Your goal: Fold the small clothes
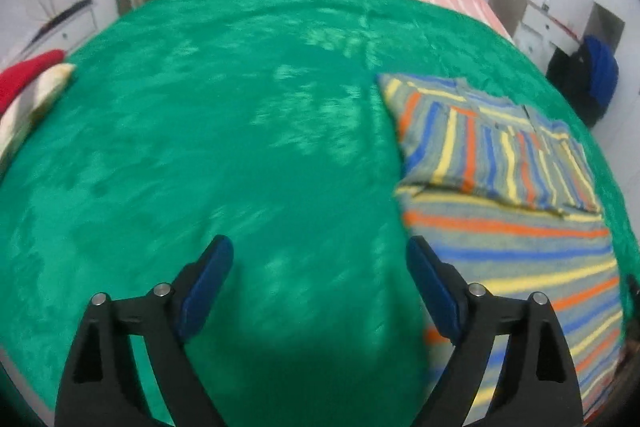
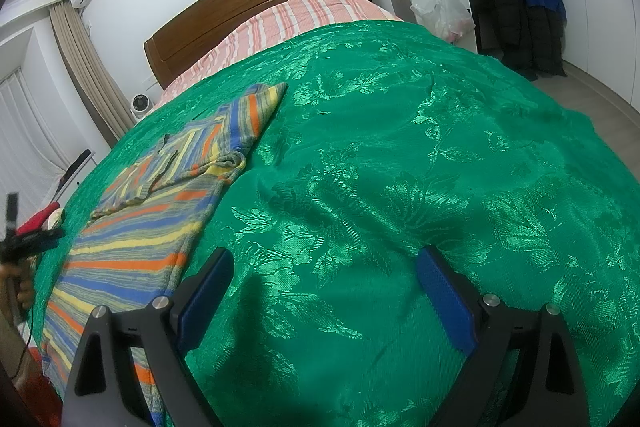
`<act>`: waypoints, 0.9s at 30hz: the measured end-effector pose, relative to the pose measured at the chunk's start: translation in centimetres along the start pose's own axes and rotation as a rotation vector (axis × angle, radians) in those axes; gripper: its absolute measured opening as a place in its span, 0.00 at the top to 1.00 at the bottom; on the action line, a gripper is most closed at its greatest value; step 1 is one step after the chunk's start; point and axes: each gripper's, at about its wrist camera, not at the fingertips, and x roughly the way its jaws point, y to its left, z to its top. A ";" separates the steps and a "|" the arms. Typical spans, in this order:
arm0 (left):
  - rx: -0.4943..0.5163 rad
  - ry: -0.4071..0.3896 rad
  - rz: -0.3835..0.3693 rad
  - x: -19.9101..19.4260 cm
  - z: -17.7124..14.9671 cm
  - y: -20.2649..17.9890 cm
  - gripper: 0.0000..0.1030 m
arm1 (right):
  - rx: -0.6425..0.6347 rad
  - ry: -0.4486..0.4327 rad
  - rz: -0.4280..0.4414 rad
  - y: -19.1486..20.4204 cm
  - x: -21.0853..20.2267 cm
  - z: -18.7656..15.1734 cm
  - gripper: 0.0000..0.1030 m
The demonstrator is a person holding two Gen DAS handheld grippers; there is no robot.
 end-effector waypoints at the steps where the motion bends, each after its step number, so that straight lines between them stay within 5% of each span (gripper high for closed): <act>1: -0.002 -0.012 0.018 -0.3 -0.9 0.9 0.12 | 0.000 0.000 0.000 0.0 0.0 0.0 0.10; 6: -0.032 -0.005 0.063 1.7 -4.1 4.0 0.06 | -0.005 -0.003 -0.004 0.0 0.1 0.0 0.10; 8: -0.039 -0.096 0.025 1.9 -5.6 4.7 0.03 | -0.008 -0.004 -0.007 0.1 0.1 0.0 0.10; 27: -0.022 -0.123 0.039 1.6 -6.4 4.2 0.00 | -0.014 -0.010 -0.012 0.2 0.1 -0.2 0.11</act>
